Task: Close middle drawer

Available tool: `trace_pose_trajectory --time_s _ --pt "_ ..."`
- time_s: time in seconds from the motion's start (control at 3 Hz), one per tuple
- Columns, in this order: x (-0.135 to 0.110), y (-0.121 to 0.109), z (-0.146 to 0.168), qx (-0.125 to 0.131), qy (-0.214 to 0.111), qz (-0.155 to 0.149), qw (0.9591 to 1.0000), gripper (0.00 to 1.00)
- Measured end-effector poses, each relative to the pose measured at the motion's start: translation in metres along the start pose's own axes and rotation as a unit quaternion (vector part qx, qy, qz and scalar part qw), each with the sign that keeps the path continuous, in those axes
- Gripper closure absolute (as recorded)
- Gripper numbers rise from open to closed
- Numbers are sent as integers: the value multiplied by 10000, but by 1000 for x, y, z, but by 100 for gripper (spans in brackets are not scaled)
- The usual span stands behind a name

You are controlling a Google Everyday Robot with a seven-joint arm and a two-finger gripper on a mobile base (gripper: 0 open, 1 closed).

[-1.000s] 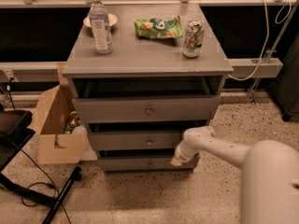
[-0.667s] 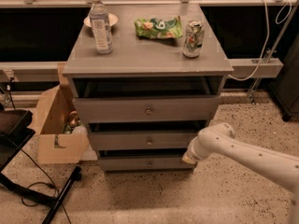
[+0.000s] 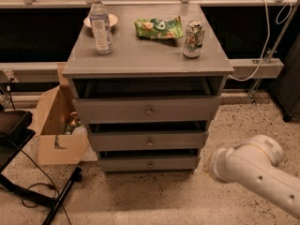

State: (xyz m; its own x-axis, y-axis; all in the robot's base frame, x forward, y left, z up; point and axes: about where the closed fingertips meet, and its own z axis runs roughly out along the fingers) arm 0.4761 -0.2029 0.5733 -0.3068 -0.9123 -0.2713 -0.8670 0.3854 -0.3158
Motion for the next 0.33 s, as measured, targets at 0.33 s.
trace_pose_trajectory --time_s 0.33 --pt "-9 31 -52 553 108 -118 9983 77"
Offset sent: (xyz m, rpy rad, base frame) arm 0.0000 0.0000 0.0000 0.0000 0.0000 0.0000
